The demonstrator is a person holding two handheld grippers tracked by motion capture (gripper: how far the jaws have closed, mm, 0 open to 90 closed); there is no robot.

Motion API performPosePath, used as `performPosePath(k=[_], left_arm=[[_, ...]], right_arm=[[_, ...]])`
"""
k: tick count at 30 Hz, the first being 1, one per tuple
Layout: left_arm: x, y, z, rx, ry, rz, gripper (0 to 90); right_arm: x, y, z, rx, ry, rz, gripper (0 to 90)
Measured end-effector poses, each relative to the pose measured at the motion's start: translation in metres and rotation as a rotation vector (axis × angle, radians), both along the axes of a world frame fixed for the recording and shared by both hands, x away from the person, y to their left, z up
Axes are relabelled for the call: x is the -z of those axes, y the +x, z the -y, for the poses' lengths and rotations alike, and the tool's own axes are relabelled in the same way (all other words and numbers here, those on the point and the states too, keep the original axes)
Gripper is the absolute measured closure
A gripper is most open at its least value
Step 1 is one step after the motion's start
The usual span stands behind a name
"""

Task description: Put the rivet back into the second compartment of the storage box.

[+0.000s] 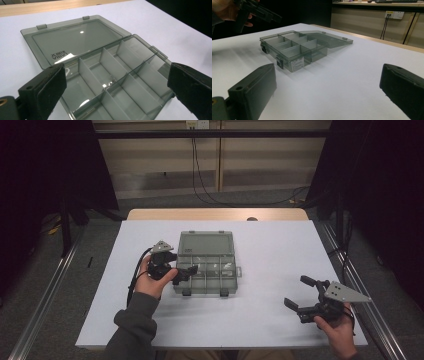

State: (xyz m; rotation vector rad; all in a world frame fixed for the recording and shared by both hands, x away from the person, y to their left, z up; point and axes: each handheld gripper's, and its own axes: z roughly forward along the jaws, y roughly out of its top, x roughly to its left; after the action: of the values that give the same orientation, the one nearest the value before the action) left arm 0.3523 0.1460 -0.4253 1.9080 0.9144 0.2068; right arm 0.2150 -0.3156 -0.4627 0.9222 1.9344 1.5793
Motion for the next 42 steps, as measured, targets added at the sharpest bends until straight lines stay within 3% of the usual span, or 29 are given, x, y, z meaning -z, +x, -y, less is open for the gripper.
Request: performPosePath(k=[6,21,33,42], left_arm=[[-0.001,-0.014,-0.010,0.017,-0.058,0.044,1.9],[0.006,-0.041,-0.039,0.022,-0.140,0.109,1.1],[0.013,-0.056,-0.059,0.012,-0.161,0.150,1.1],[0.015,-0.062,-0.071,0.006,-0.148,0.172,1.1]], right_arm=[[-0.001,-0.001,0.000,0.002,-0.002,0.001,0.4],[-0.001,-0.003,0.000,0.012,-0.012,0.003,0.4],[-0.001,-0.004,-0.002,0.013,-0.014,-0.002,0.4],[-0.001,-0.004,-0.002,0.013,-0.013,0.002,0.4]])
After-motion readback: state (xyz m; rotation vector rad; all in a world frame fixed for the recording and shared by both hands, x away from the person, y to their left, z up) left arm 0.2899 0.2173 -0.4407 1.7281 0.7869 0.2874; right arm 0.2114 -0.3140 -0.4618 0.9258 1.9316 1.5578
